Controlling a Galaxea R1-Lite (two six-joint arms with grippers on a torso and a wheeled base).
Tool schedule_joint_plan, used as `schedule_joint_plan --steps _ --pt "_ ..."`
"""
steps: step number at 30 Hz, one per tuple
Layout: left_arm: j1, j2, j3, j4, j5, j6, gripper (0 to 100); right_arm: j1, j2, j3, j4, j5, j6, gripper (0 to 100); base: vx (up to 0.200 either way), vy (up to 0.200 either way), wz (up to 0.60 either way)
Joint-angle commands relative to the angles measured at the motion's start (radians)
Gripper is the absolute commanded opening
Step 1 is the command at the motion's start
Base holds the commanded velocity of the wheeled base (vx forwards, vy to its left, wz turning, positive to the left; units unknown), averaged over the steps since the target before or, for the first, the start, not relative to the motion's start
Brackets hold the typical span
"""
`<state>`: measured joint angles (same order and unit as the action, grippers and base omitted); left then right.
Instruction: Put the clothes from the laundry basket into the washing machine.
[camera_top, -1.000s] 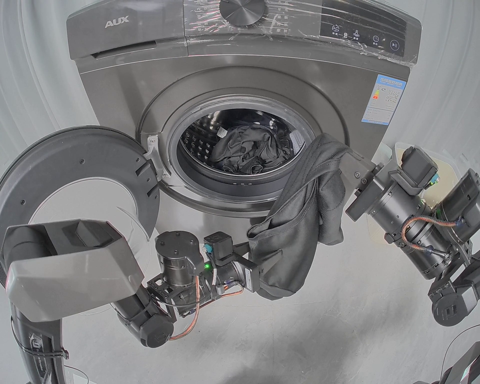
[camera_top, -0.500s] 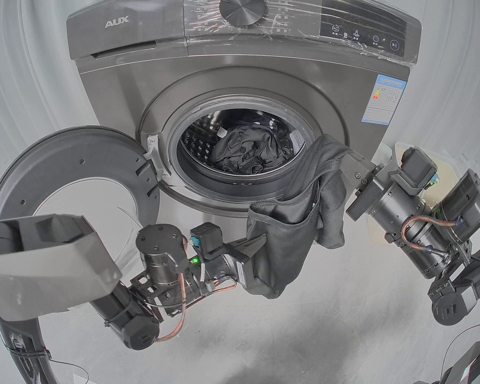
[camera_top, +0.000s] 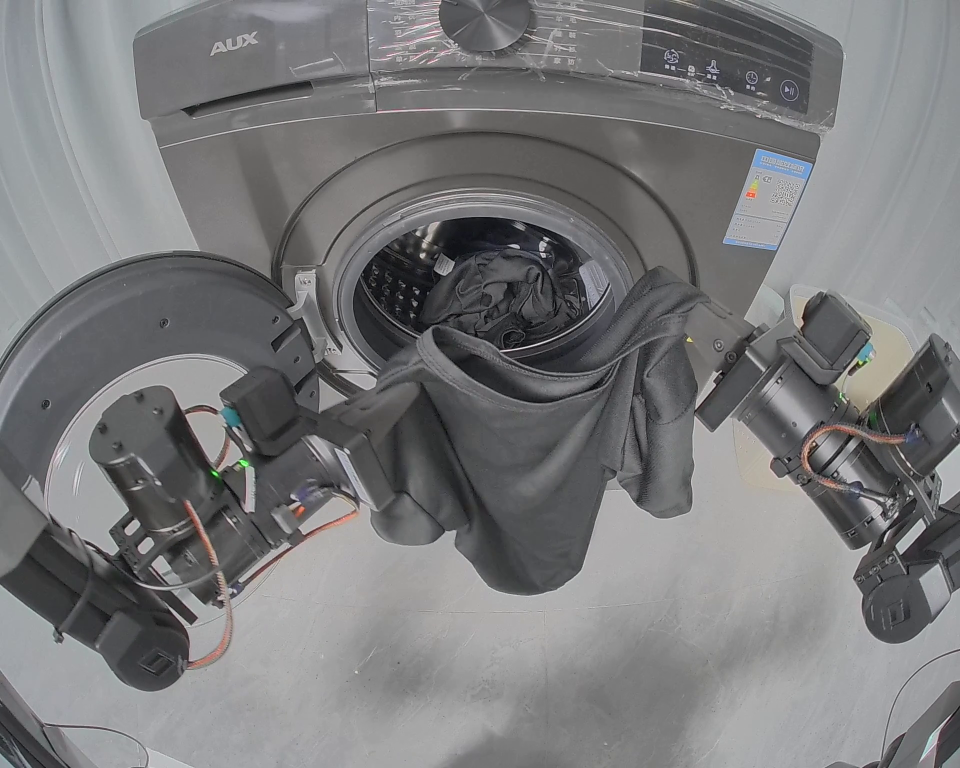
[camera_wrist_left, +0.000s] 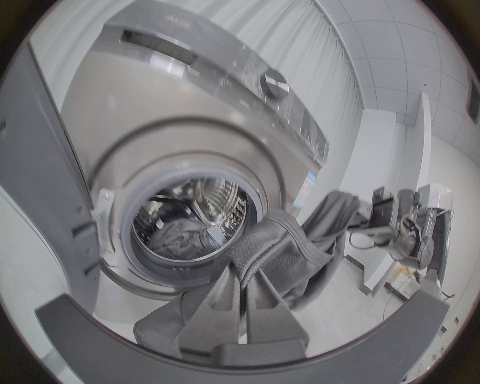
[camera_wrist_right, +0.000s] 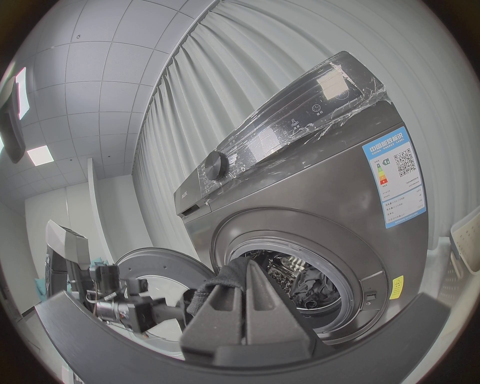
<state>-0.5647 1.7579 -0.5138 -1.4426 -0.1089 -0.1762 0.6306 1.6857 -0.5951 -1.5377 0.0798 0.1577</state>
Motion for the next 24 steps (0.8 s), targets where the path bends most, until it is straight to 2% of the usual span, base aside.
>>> schedule_joint_plan --steps 1,8,11,17,24 --pt "0.057 -0.15 0.023 0.001 0.012 0.0 0 -0.002 0.003 0.031 -0.001 0.002 0.0 0 0.0 0.0 0.0" --pt "0.108 -0.23 0.028 0.01 0.012 -0.005 0 -0.009 0.017 0.061 -0.006 0.002 0.0 0 0.0 0.0 0.0" --pt "0.109 -0.232 0.018 0.01 0.014 -0.005 0 -0.051 0.057 0.063 -0.009 -0.003 -0.012 0 0.0 0.0 0.0" --pt "0.117 -0.221 0.003 0.01 0.014 -0.003 0 -0.074 0.086 0.035 -0.009 -0.034 -0.012 0 0.0 0.0 0.0" --pt "0.164 -0.204 -0.002 0.01 0.014 -0.002 0 -0.085 0.086 -0.031 -0.009 -0.075 -0.012 0 0.0 0.0 0.0"
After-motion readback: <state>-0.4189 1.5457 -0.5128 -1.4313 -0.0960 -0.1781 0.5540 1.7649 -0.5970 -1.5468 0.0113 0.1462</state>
